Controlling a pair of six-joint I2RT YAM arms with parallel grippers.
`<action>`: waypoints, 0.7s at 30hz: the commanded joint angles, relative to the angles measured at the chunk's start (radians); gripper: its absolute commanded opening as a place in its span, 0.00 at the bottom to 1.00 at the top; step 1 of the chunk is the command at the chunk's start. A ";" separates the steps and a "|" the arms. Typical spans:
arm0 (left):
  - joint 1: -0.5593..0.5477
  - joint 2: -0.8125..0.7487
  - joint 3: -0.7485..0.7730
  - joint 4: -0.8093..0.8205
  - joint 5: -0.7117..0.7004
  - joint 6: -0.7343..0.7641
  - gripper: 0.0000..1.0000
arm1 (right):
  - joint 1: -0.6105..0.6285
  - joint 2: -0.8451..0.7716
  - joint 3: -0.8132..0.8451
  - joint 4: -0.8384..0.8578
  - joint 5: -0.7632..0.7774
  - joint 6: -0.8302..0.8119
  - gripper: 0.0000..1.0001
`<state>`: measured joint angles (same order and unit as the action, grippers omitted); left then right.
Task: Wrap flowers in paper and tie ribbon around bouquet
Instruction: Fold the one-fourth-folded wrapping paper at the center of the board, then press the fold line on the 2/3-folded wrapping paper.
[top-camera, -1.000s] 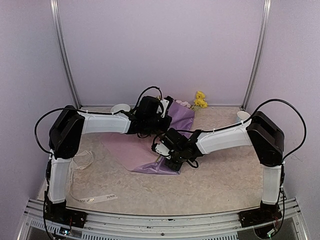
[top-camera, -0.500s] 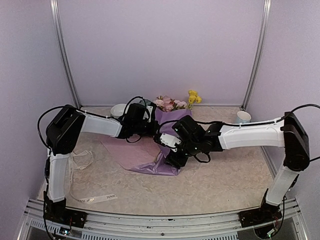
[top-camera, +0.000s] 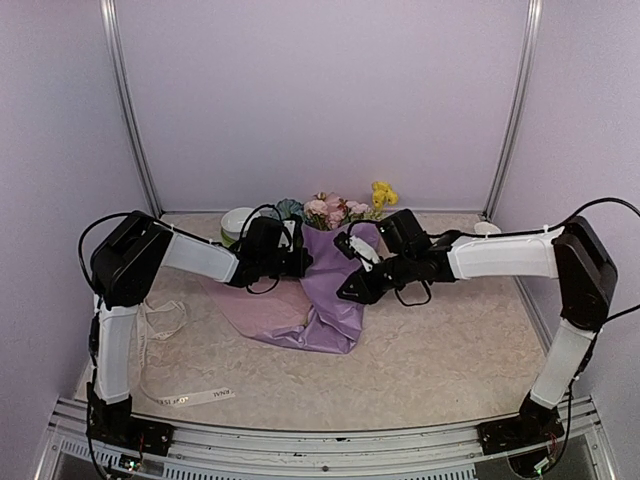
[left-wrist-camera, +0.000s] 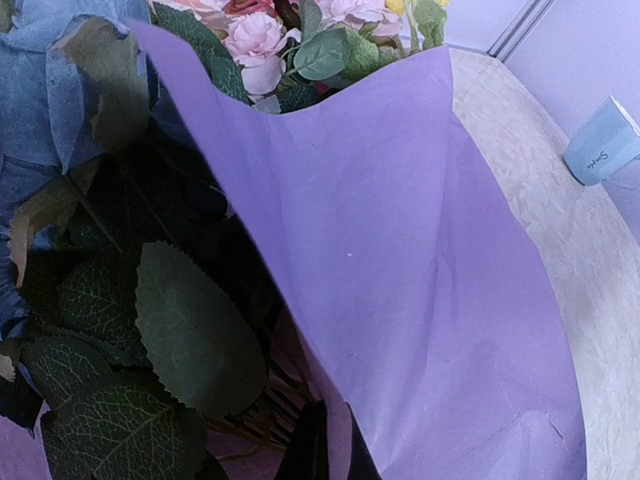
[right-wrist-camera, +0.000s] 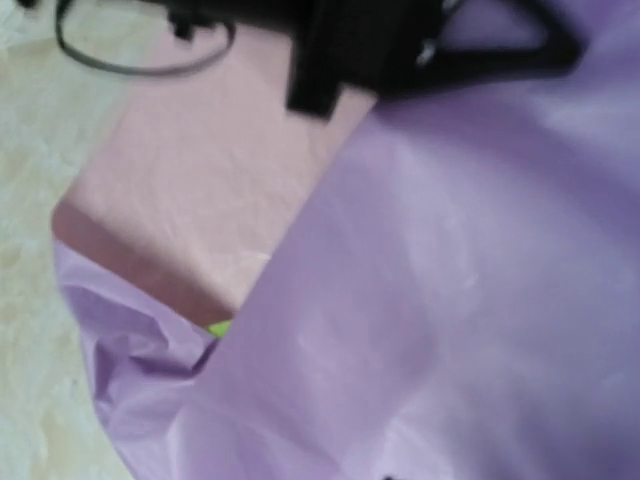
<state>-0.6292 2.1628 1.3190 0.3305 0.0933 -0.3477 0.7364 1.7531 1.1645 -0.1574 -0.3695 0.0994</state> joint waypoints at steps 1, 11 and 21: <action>0.011 0.003 -0.019 0.028 0.011 -0.016 0.00 | 0.057 0.091 -0.028 0.066 -0.028 0.042 0.18; 0.040 0.033 -0.032 0.024 0.004 -0.079 0.00 | 0.120 0.160 -0.138 0.012 0.105 0.005 0.00; 0.047 0.050 -0.032 0.032 0.032 -0.076 0.00 | 0.121 -0.024 -0.238 -0.136 0.101 0.007 0.00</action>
<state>-0.6052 2.1803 1.2919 0.3649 0.1234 -0.4217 0.8585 1.8050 0.9459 -0.1387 -0.2668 0.1104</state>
